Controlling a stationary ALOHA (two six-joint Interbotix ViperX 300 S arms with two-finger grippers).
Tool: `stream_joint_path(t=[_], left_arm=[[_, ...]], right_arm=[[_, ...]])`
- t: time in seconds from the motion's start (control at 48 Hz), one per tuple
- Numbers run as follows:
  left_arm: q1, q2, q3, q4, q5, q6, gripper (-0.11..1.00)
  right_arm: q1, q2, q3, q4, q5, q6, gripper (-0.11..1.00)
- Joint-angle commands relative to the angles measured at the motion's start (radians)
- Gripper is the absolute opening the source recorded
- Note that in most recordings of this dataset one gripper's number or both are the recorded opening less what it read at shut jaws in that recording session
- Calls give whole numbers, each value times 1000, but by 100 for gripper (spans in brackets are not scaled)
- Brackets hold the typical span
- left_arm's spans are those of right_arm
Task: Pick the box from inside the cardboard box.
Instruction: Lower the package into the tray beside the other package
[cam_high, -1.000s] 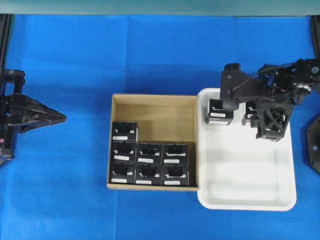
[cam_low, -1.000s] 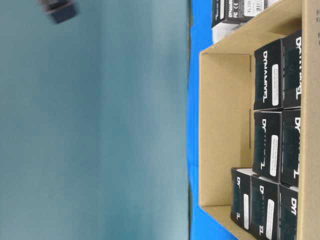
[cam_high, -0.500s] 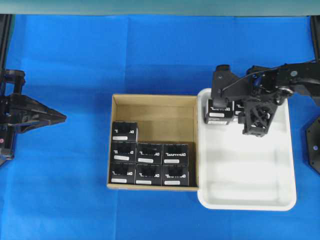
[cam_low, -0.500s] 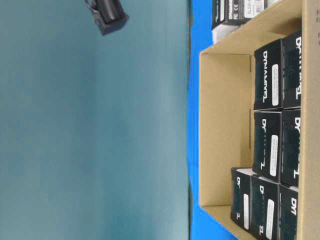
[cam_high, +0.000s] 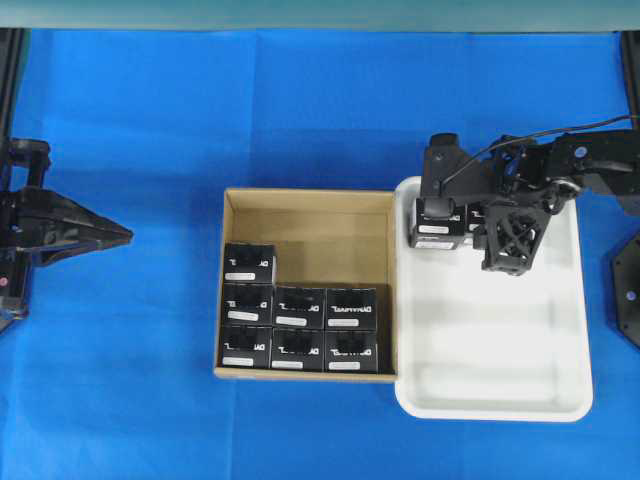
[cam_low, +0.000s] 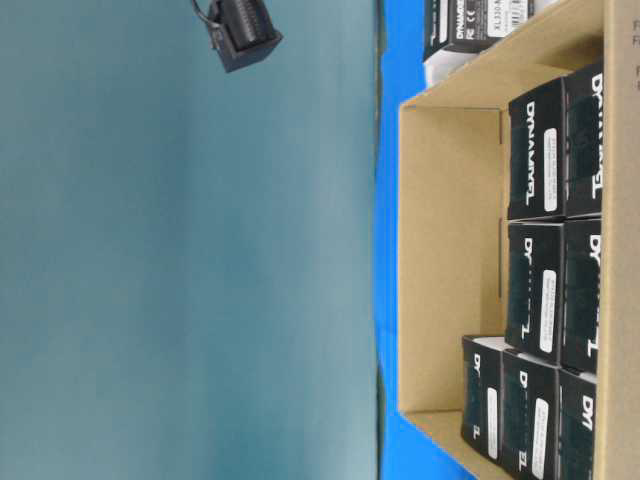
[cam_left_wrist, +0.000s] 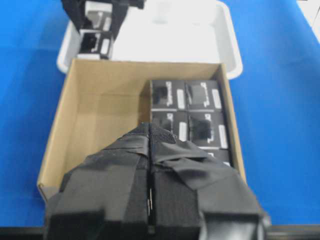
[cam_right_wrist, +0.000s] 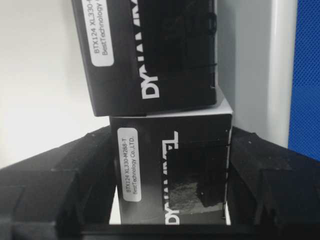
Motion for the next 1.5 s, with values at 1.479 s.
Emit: stream_joint_path(t=[1.479], left_arm=[[-9,3,-28,2,-5,2,-6]], right_arm=[[21,-362,-87,20,124,78,95]])
